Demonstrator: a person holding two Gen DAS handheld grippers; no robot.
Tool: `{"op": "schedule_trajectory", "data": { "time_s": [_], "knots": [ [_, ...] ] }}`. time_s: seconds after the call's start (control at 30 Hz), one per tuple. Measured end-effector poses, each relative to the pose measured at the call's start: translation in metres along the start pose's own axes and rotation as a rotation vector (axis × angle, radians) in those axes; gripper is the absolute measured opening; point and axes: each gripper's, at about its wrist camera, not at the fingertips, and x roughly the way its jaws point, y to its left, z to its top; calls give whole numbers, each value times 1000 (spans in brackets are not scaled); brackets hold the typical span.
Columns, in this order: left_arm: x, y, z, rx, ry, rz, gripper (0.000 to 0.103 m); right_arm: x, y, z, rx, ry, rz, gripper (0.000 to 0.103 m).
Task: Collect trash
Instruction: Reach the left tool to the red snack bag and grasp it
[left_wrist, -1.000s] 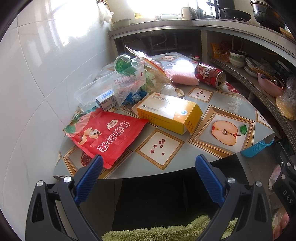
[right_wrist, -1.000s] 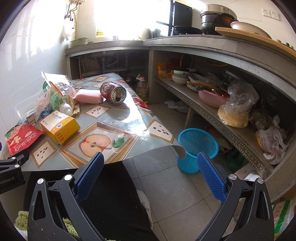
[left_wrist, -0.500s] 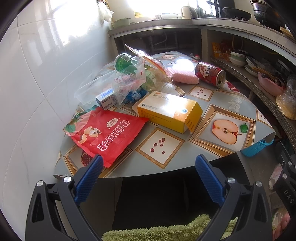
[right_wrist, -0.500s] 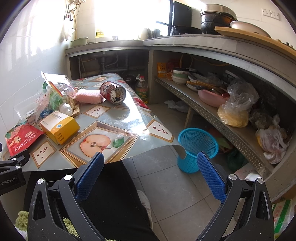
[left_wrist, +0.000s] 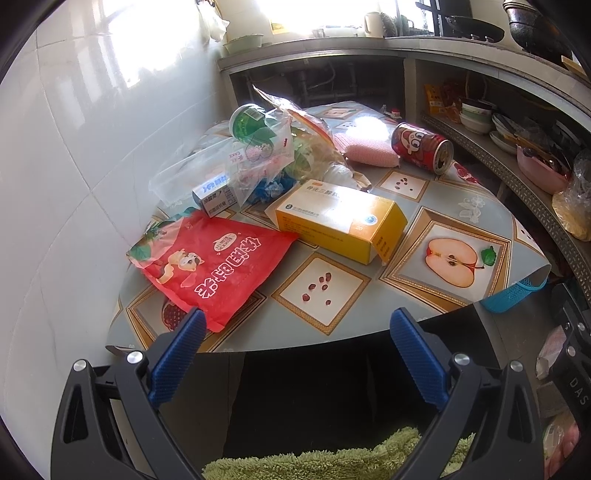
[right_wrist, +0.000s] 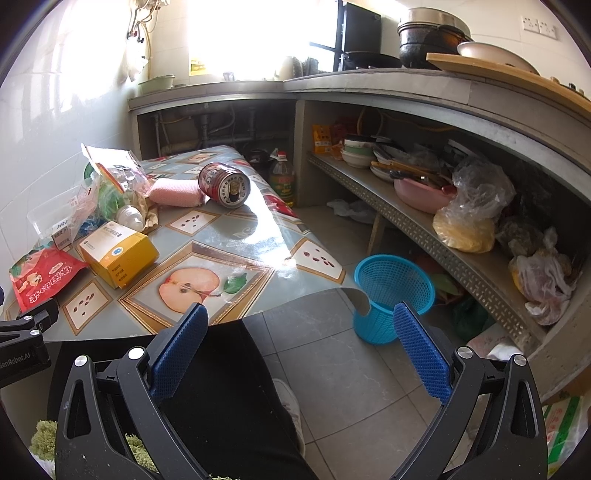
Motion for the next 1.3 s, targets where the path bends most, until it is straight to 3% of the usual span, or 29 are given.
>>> {"op": "schedule_trajectory", "data": {
  "time_s": [0.23,0.43,0.53,0.63,0.73,0.83,1.03,1.2,1.3],
  "knots": [
    [10,16,7,-35,2,28,98,4,8,7,-32,0,12,96],
    [18,66,17,-78,3,33,98,10,27,25,-84,-50,61,96],
    [30,100,13,-126,39,-21,98,16,45,36,-112,-74,122,96],
    [36,130,4,-197,-1,-72,98,21,66,45,-129,-87,195,96],
    [47,160,-2,-336,-12,-162,98,23,79,47,-144,-91,250,96],
    [65,178,-3,-455,69,-231,96,28,90,47,-162,-79,284,96],
    [94,194,-2,-599,167,-389,68,44,87,41,-137,-10,300,96],
    [118,204,-9,-748,215,-520,57,53,85,40,-121,21,301,96],
    [125,207,-9,-807,207,-551,54,55,85,40,-118,29,300,96]
  ]
}}
